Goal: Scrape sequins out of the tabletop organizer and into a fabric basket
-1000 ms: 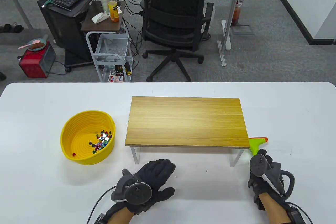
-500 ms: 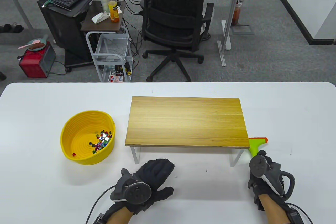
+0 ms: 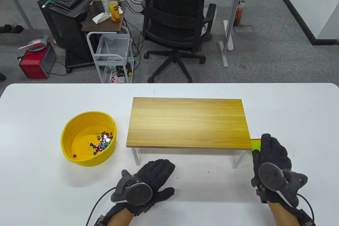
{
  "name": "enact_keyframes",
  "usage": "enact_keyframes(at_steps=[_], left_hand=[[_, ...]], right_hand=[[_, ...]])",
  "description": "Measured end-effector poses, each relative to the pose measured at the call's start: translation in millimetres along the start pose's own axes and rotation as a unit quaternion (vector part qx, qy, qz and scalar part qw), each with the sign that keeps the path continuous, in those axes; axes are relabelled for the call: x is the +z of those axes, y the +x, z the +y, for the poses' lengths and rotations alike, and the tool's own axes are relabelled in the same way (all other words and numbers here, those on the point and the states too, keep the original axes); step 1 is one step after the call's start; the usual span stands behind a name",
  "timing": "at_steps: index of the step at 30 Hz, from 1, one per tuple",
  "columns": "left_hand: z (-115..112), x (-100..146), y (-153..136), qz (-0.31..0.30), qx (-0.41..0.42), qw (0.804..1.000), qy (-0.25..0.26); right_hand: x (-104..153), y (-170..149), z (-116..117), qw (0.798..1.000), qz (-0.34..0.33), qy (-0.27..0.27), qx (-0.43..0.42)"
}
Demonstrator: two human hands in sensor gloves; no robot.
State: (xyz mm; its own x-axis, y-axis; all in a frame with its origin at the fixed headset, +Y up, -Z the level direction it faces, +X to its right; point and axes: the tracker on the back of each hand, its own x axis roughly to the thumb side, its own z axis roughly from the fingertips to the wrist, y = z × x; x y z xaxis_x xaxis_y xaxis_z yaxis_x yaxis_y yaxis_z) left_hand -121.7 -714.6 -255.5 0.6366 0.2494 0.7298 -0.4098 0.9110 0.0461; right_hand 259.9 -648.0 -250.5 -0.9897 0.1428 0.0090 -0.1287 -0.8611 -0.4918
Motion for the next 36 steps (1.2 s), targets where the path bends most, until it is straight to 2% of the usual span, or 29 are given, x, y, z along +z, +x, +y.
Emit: enact_keyframes(at_steps=[3,6,10,16,24,36], left_hand=[[0.5,0.4,-0.2,0.002,-0.001,1.0,0.002],[0.7,0.6,-0.4,0.003,-0.004,1.0,0.003],[1.1,0.8,-0.4,0.002,-0.004,1.0,0.006],[1.9,1.4,-0.7,0.002,-0.004,1.0,0.012],[2.5,2.5,-1.5,0.001,-0.006,1.0,0.014],[2.4,3.5,-3.5,0.002,0.001,1.0,0.012]], right_hand=[[5.4,23.2,-12.4,0.998,-0.058,-0.019,-0.015],[14.2,47.7,-14.2,0.991,-0.126,-0.024,-0.027],[24.4,73.8,-6.0,0.976,-0.211,-0.012,-0.052],[35.2,98.3,13.0,0.954,-0.287,0.014,-0.092],[45.0,108.3,41.1,0.942,-0.311,0.052,-0.114],[52.0,105.5,62.9,0.938,-0.315,0.077,-0.121]])
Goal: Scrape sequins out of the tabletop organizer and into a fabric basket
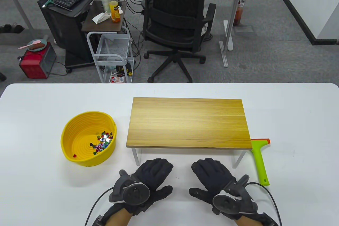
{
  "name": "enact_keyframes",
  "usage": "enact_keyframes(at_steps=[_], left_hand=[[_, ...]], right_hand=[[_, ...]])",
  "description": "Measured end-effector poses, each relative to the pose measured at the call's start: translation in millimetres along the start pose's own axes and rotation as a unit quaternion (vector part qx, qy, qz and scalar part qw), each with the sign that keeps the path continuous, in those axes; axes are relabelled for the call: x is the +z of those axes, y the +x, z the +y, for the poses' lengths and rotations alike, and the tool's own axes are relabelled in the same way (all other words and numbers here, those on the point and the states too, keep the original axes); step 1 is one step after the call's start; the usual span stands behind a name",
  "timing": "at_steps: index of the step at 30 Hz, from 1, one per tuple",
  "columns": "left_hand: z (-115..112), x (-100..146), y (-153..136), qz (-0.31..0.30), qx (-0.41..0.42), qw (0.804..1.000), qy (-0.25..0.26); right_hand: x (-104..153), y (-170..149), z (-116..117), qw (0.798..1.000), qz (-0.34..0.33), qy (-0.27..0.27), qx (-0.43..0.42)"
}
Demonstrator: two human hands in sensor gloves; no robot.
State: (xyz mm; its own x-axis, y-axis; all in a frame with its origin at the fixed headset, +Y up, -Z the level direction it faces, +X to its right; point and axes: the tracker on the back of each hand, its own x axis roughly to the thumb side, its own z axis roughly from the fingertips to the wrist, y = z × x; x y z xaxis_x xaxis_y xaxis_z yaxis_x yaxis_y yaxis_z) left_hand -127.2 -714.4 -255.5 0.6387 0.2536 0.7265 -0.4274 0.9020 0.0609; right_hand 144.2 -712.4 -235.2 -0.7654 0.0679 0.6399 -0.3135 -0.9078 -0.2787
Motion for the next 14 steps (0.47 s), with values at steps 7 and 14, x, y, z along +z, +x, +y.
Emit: enact_keyframes(at_steps=[7,14], left_hand=[[-1.0,1.1,1.5,-0.003,-0.007,1.0,-0.006],[-5.4,0.4,2.1,-0.007,-0.008,1.0,-0.016]], right_hand=[[1.9,-2.8,6.7,1.0,0.002,0.008,-0.004],[2.3,-2.3,6.0,1.0,0.008,0.007,-0.007]])
